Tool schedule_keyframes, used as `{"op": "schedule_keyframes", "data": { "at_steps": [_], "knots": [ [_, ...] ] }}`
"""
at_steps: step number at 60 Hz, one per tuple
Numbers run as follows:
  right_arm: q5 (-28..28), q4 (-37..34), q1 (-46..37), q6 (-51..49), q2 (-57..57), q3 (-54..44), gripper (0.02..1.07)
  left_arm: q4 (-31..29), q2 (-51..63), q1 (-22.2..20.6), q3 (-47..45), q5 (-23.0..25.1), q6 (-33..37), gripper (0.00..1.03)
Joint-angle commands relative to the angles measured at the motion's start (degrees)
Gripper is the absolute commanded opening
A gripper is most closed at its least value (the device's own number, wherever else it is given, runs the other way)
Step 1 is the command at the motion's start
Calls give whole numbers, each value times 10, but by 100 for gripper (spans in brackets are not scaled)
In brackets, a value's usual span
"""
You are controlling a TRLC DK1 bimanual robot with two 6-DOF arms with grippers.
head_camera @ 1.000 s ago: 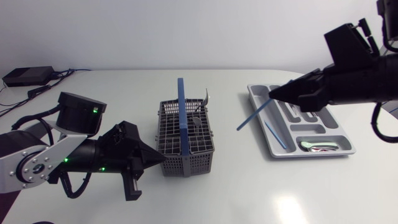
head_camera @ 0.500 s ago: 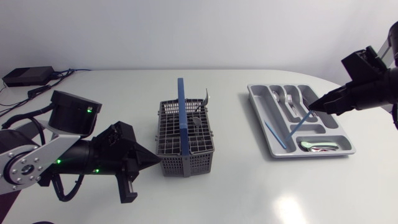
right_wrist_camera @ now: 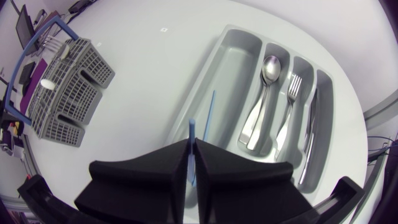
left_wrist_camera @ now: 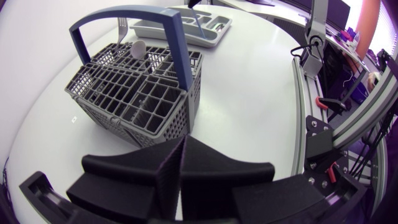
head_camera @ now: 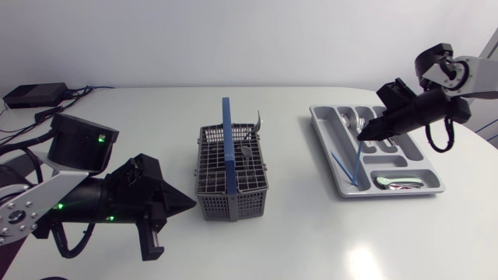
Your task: Unload the cutlery basket into the drawer organizer.
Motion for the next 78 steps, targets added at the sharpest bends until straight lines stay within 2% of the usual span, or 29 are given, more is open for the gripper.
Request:
{"op": "schedule_keyframes", "data": {
  "at_steps": [1,21,23,25,31,34,35,43,48,56,63,78],
  "knots": [
    [4,13,11,27,57,29,12,-10,-14,-3,4,-4,-5,20],
    [45,81,23,75,185,98,15,-11,-18,-17,-2,-18,-3,20],
    [46,82,24,76,184,97,21,-11,-16,-17,-2,-19,-2,20],
    [46,83,26,77,174,94,36,-11,-15,-19,-3,-22,0,20],
    [44,92,39,78,132,73,67,-8,-13,-24,-10,-28,8,20],
    [41,94,49,79,111,62,76,-5,-13,-30,-17,-34,10,20],
    [41,96,54,80,101,58,77,-4,-13,-32,-20,-37,12,20],
    [-2,99,87,106,64,51,77,6,-13,-53,-40,-59,25,20],
    [-28,108,108,127,64,61,73,10,-13,-70,-51,-66,31,19],
    [-49,131,140,168,105,98,39,37,14,-83,-62,-82,45,19],
    [-68,144,165,200,160,147,15,60,42,-91,-69,-86,59,18],
    [-107,158,216,252,276,255,13,141,116,-90,-75,-101,67,18]
  ]
}}
